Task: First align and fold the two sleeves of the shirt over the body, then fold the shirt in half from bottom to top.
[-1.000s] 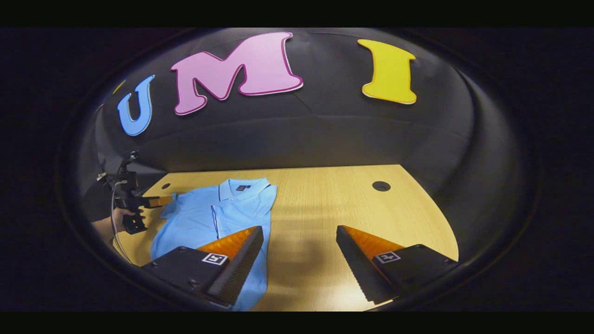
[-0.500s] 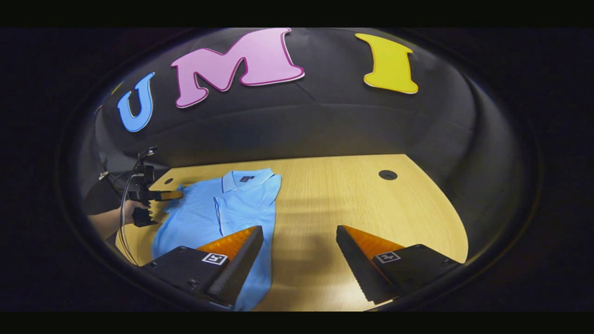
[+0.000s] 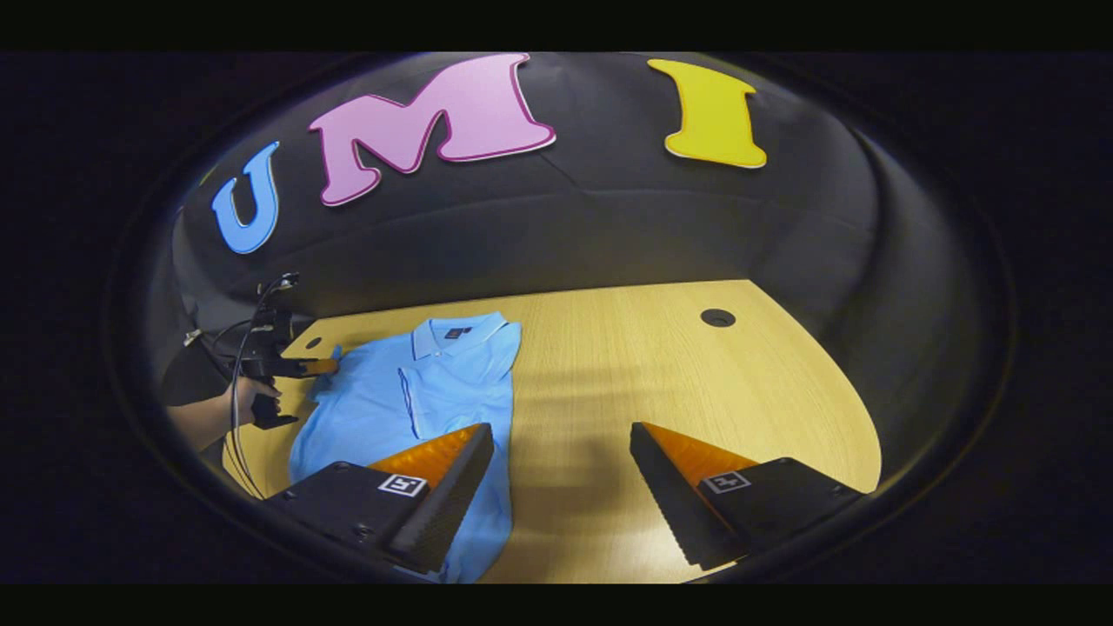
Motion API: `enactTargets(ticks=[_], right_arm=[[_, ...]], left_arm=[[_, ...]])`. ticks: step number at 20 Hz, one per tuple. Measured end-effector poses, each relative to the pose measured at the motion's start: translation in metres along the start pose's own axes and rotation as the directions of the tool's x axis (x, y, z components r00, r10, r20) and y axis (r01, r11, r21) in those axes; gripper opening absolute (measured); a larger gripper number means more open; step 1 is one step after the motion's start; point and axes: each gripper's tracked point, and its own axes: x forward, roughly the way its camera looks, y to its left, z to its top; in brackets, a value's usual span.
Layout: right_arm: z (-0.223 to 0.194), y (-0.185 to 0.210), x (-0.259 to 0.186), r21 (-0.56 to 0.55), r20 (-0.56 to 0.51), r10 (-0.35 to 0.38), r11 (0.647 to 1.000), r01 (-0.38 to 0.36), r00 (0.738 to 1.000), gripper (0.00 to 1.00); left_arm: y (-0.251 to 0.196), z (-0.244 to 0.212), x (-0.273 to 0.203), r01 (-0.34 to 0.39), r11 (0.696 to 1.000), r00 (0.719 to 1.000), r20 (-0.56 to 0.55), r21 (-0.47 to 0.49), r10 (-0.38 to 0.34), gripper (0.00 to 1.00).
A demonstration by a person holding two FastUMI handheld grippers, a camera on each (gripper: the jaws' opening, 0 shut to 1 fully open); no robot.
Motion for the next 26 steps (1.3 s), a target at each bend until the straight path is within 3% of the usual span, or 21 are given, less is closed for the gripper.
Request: enactTargets(ticks=[1,2,4,8,11,15,17,20,21,22,26], right_arm=[[-0.001,-0.001,-0.001,0.000,0.001,-0.003,1.000,0.003,1.000,0.99],[0.000,-0.001,-0.004,0.001,0.003,-0.003,1.000,0.003,1.000,0.99],[-0.002,0.002,-0.012,0.000,0.002,-0.004,1.000,0.004,1.000,0.99],[-0.012,0.010,-0.027,0.001,-0.002,0.008,1.000,-0.008,1.000,0.99],[-0.023,0.019,-0.035,0.016,-0.014,0.026,1.000,-0.025,1.000,0.99],[-0.036,0.034,-0.051,0.015,-0.027,0.049,0.999,-0.048,0.998,0.98],[-0.044,0.039,-0.061,0.003,-0.034,0.053,0.999,-0.052,0.998,0.98],[-0.059,0.050,-0.079,-0.006,-0.044,0.058,0.998,-0.058,0.997,0.98],[-0.065,0.054,-0.087,-0.010,-0.047,0.058,0.998,-0.059,0.997,0.98],[-0.072,0.059,-0.095,-0.013,-0.053,0.060,0.998,-0.061,0.997,0.98],[-0.105,0.081,-0.130,0.023,-0.093,0.064,0.998,-0.062,0.994,0.99]], left_arm=[[-0.003,0.008,-0.006,0.002,1.000,1.000,0.015,0.007,-0.002,0.11],[-0.008,0.015,-0.013,0.003,1.000,1.000,0.029,0.021,-0.004,0.06],[-0.038,0.035,-0.035,0.039,0.997,0.997,0.067,0.070,-0.044,0.06],[-0.116,0.042,-0.068,0.176,0.981,0.980,0.077,0.083,-0.182,0.06],[-0.170,0.030,-0.089,0.318,0.947,0.947,0.042,0.042,-0.320,0.06],[-0.211,0.011,-0.115,0.433,0.901,0.901,0.017,0.034,-0.433,0.11],[-0.220,0.000,-0.136,0.479,0.877,0.877,0.014,0.042,-0.480,0.43],[-0.205,-0.018,-0.170,0.462,0.884,0.884,0.043,0.074,-0.466,0.93],[-0.195,-0.025,-0.184,0.447,0.890,0.890,0.059,0.091,-0.453,0.87],[-0.186,-0.034,-0.203,0.438,0.893,0.892,0.074,0.104,-0.446,0.96],[-0.142,-0.079,-0.276,0.391,0.913,0.911,0.095,0.119,-0.402,0.98]])
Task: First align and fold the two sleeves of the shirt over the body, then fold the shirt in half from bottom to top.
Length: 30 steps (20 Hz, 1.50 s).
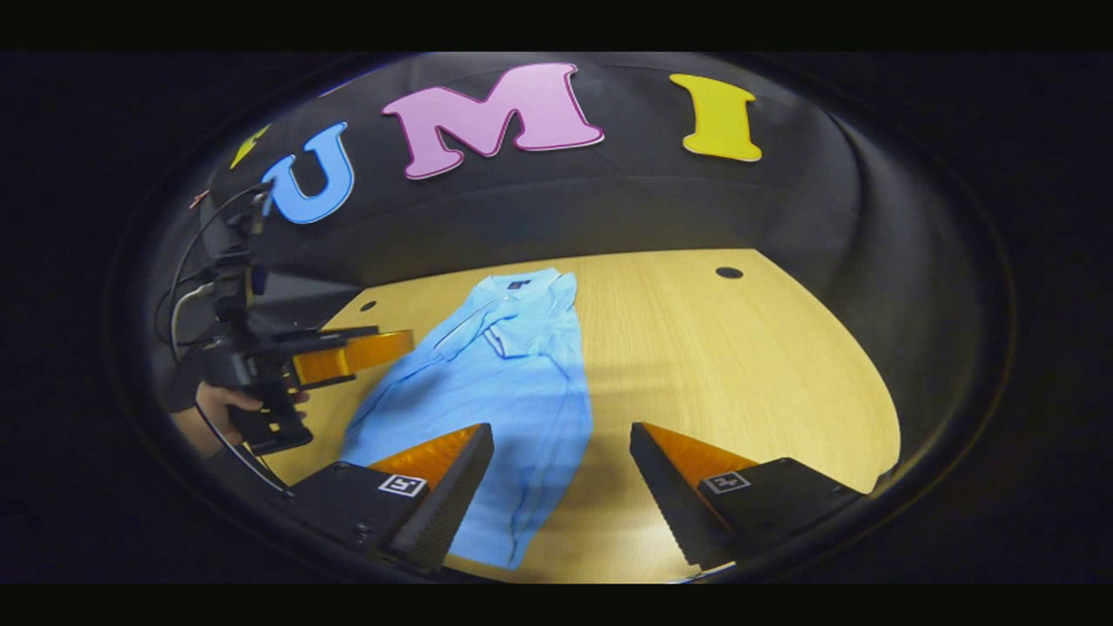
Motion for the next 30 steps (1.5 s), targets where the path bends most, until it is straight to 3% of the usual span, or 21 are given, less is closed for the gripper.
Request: enactTargets(ticks=[5,7,8,10,13,14,18,22,23,24,25,26,27,28,29,30], right_arm=[[-0.054,0.019,-0.028,-0.037,-0.072,-0.019,0.999,0.016,0.997,0.98],[-0.074,0.025,-0.034,-0.037,-0.102,-0.021,0.999,0.017,0.995,0.99],[-0.083,0.029,-0.036,-0.032,-0.114,-0.024,0.999,0.020,0.993,0.99],[-0.099,0.033,-0.035,-0.035,-0.134,-0.039,0.999,0.034,0.990,0.99],[-0.124,0.035,-0.031,-0.051,-0.170,-0.068,0.997,0.060,0.983,0.99],[-0.130,0.035,-0.027,-0.052,-0.178,-0.079,0.996,0.071,0.981,0.99],[-0.157,0.031,-0.014,-0.058,-0.224,-0.136,0.990,0.126,0.965,0.98],[-0.152,0.032,-0.011,-0.053,-0.212,-0.145,0.989,0.137,0.966,0.99],[-0.156,0.032,-0.012,-0.069,-0.233,-0.150,0.988,0.137,0.961,0.92],[-0.156,0.032,-0.013,-0.094,-0.232,-0.156,0.986,0.137,0.960,0.99],[-0.160,0.032,-0.012,-0.127,-0.243,-0.166,0.982,0.138,0.956,0.98],[-0.158,0.034,-0.012,-0.132,-0.238,-0.160,0.983,0.132,0.958,0.98],[-0.159,0.038,-0.011,-0.128,-0.243,-0.161,0.983,0.133,0.956,0.90],[-0.158,0.037,-0.011,-0.125,-0.244,-0.160,0.983,0.133,0.956,0.89],[-0.158,0.038,-0.008,-0.118,-0.244,-0.156,0.984,0.130,0.957,0.82],[-0.158,0.039,-0.009,-0.107,-0.245,-0.157,0.985,0.134,0.957,0.71]], left_arm=[[0.009,-0.061,-0.095,-0.047,0.998,0.998,-0.038,-0.042,0.045,0.98],[0.010,-0.089,-0.116,-0.052,0.997,0.997,-0.068,-0.057,0.048,0.93],[0.010,-0.103,-0.123,-0.064,0.997,0.995,-0.080,-0.054,0.059,0.98],[0.009,-0.126,-0.136,-0.086,0.995,0.993,-0.090,-0.054,0.081,0.98],[0.006,-0.165,-0.140,-0.109,0.992,0.986,-0.135,-0.060,0.100,0.93],[0.008,-0.176,-0.139,-0.118,0.991,0.983,-0.149,-0.062,0.108,0.98],[0.014,-0.205,-0.132,-0.159,0.983,0.967,-0.215,-0.088,0.137,0.98],[0.019,-0.225,-0.124,-0.196,0.979,0.946,-0.272,-0.052,0.175,0.98],[0.018,-0.234,-0.123,-0.204,0.978,0.936,-0.300,-0.041,0.182,0.98],[0.018,-0.233,-0.124,-0.208,0.978,0.940,-0.284,-0.028,0.192,0.98],[0.015,-0.232,-0.122,-0.200,0.979,0.940,-0.288,-0.032,0.182,1.00],[0.014,-0.232,-0.123,-0.208,0.978,0.942,-0.276,-0.030,0.192,0.94],[0.012,-0.232,-0.118,-0.199,0.979,0.941,-0.284,-0.033,0.182,0.89],[0.008,-0.229,-0.116,-0.191,0.981,0.948,-0.263,-0.024,0.178,0.84],[0.004,-0.230,-0.114,-0.178,0.984,0.950,-0.266,-0.021,0.166,0.79],[0.001,-0.229,-0.110,-0.162,0.987,0.953,-0.260,-0.014,0.153,0.66]])
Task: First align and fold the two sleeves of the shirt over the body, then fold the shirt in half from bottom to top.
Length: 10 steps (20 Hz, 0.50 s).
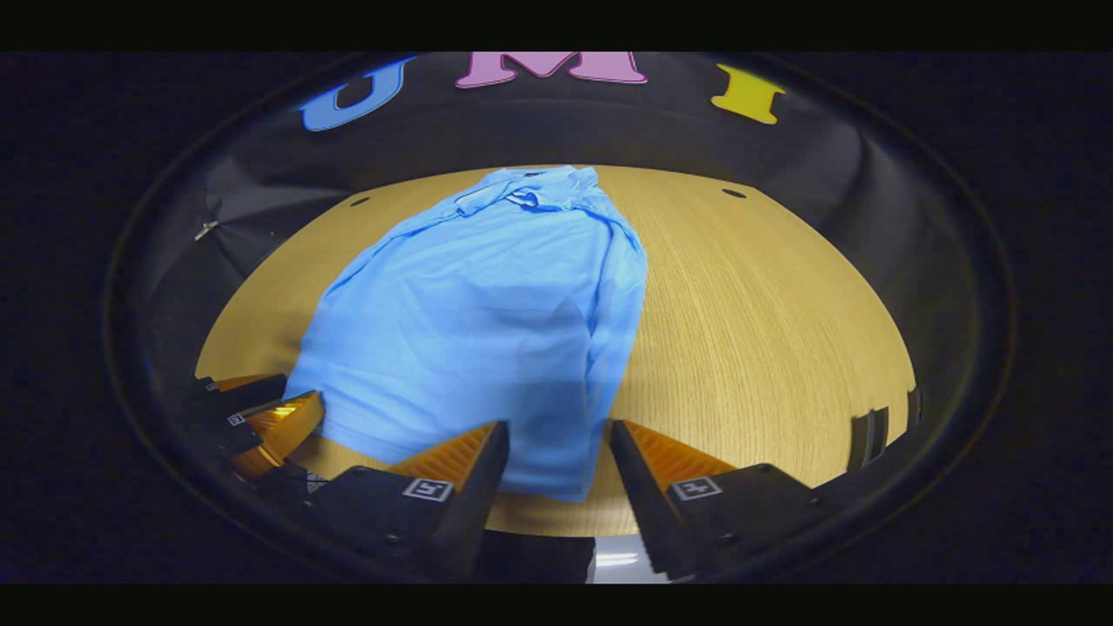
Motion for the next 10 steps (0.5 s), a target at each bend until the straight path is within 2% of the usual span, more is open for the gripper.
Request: enactTargets(ticks=[1,2,3,4,6,7,10], right_arm=[[-0.0001,-0.0007,0.0012,0.011,-0.003,-0.002,1.000,0.002,1.000,0.53],[0.0000,-0.0002,0.0019,0.016,-0.010,0.002,1.000,-0.001,1.000,0.47],[0.0009,-0.0006,0.0016,0.009,-0.017,0.003,1.000,-0.003,1.000,0.36],[0.0000,0.0009,0.0023,0.016,-0.019,0.017,1.000,-0.017,1.000,0.42],[-0.0008,-0.0007,0.0008,0.063,-0.026,0.018,0.998,-0.017,0.999,0.02],[0.0001,0.0003,0.0007,0.073,-0.030,0.029,0.997,-0.027,0.999,0.07],[-0.0015,0.0017,0.0013,0.053,-0.068,0.088,0.995,-0.084,0.994,0.06]], left_arm=[[-0.0045,0.0005,0.0013,0.008,1.000,1.000,0.000,0.016,-0.008,0.61],[-0.0075,0.0007,0.0017,0.020,0.999,1.000,-0.003,0.033,-0.020,0.48],[-0.0117,0.0020,0.0008,0.032,0.998,0.999,-0.004,0.050,-0.032,0.40],[-0.0134,0.0014,0.0005,0.037,0.997,0.999,-0.011,0.064,-0.036,0.27],[-0.0137,0.0034,-0.0001,0.041,0.997,0.999,-0.023,0.058,-0.040,0.16],[-0.0133,0.0044,0.0008,0.046,0.998,0.999,-0.030,0.041,-0.045,0.13],[-0.0135,0.0039,-0.0016,0.066,0.998,0.995,-0.071,-0.001,-0.065,0.07]])
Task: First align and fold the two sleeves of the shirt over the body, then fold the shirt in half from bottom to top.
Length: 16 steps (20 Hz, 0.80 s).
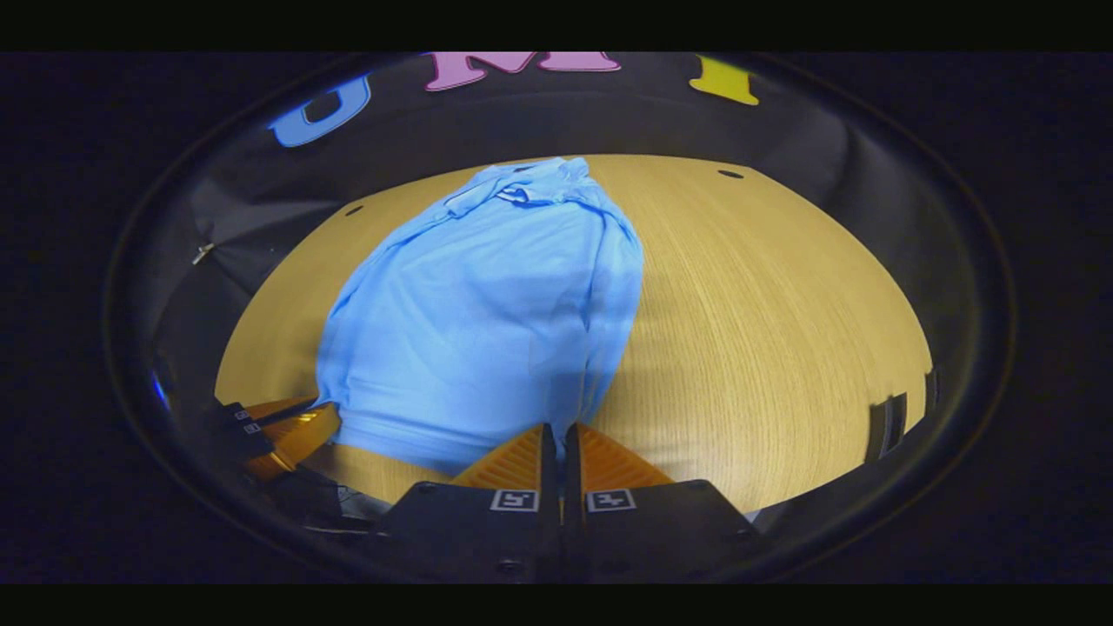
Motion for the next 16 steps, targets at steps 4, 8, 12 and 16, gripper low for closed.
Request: enactTargets(ticks=[4,8,12,16], right_arm=[[0.001,-0.001,-0.001,-0.003,-0.044,0.035,0.999,-0.035,0.998,0.05],[0.005,0.000,-0.004,-0.007,-0.073,0.061,0.998,-0.062,0.995,0.05],[0.037,0.004,-0.016,-0.001,-0.034,0.104,0.995,-0.104,0.994,0.05],[0.084,0.011,-0.029,-0.028,0.031,0.145,0.989,-0.144,0.989,0.11]], left_arm=[[-0.001,0.001,0.001,0.009,1.000,0.999,-0.034,0.014,-0.009,0.07],[-0.001,0.004,-0.004,0.009,1.000,0.999,-0.049,0.005,-0.009,0.06],[0.003,0.031,-0.017,0.007,0.999,1.000,-0.017,-0.036,-0.008,0.06],[0.009,0.077,-0.029,-0.010,1.000,0.999,0.050,-0.024,0.011,0.06]])
